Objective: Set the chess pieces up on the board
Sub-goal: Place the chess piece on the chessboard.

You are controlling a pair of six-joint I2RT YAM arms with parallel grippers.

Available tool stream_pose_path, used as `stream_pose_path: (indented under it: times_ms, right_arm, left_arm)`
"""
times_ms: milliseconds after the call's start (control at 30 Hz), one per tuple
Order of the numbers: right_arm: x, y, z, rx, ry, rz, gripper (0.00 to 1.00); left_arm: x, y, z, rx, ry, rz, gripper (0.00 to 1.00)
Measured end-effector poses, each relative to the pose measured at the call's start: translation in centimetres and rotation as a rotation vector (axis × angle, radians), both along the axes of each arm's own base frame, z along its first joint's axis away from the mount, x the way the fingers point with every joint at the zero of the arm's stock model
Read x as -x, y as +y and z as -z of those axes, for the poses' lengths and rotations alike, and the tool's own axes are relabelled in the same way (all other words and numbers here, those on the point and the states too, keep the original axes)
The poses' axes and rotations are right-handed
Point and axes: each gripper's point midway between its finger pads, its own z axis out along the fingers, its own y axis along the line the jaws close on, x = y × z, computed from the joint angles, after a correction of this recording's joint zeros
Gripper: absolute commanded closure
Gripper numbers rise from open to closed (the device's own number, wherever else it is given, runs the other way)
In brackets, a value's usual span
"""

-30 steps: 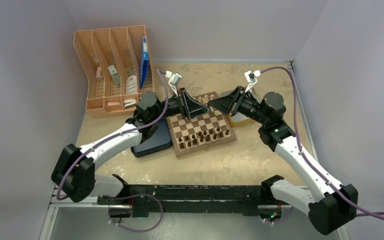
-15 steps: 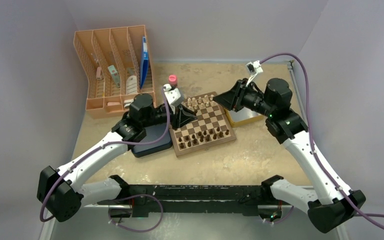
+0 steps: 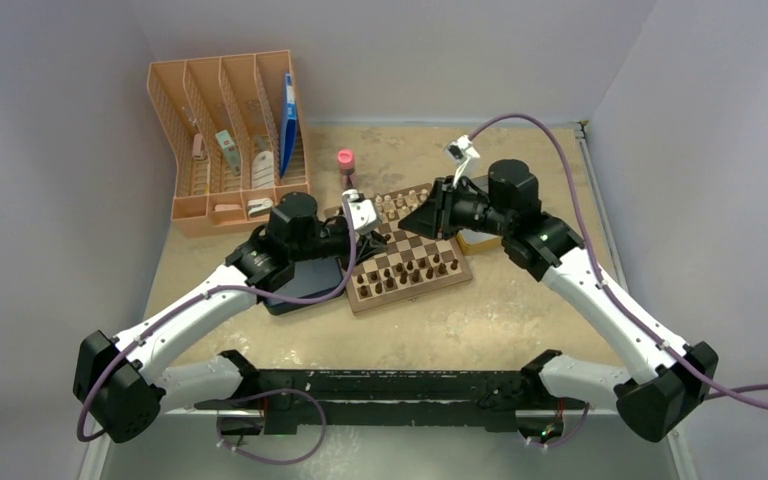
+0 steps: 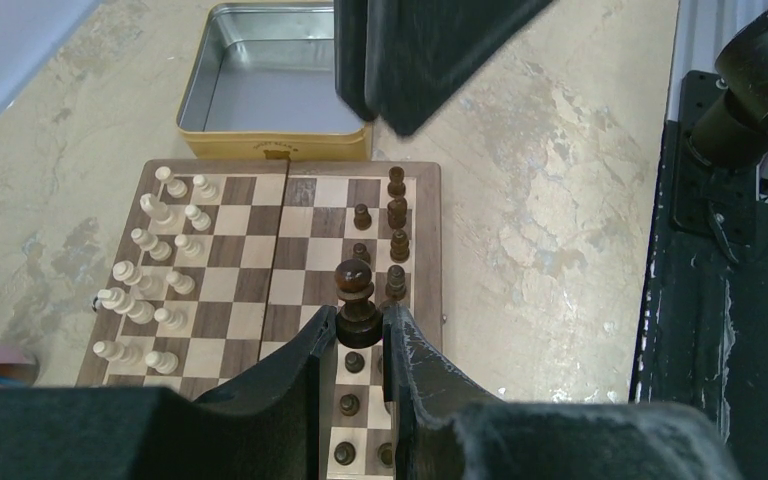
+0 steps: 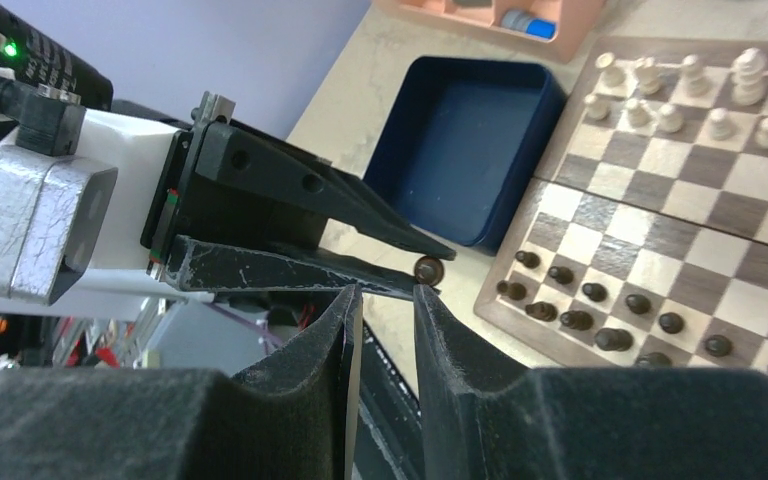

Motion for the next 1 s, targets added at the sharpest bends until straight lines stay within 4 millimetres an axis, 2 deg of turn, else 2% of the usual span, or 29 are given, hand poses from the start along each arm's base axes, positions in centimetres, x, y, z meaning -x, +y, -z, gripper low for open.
stream_pose_path:
  times_ms: [233, 567, 833, 1000]
  right_arm:
    - [0.8, 2.3, 2.0, 0.036, 0.048, -0.049, 0.68]
    - [0.7, 3.2, 3.3, 0.072, 0.061, -0.033, 0.7]
    - [0.1, 3.3, 6.1, 0.155, 0.111, 0.007, 0.71]
    - [0.1, 3.2, 6.2, 0.162, 0.11, 0.011, 0.81]
  left_arm:
    - [0.2, -0.1, 0.2, -0.01, -0.009, 0.011, 0.99]
    - [0.5, -0.3, 0.2, -0.012, -0.009, 0.022, 1.0]
    - [1.0, -0.4, 0.7, -0.025, 0.005, 0.033, 1.0]
    - [0.9, -0.4, 0.8, -0.033, 0.0, 0.027, 1.0]
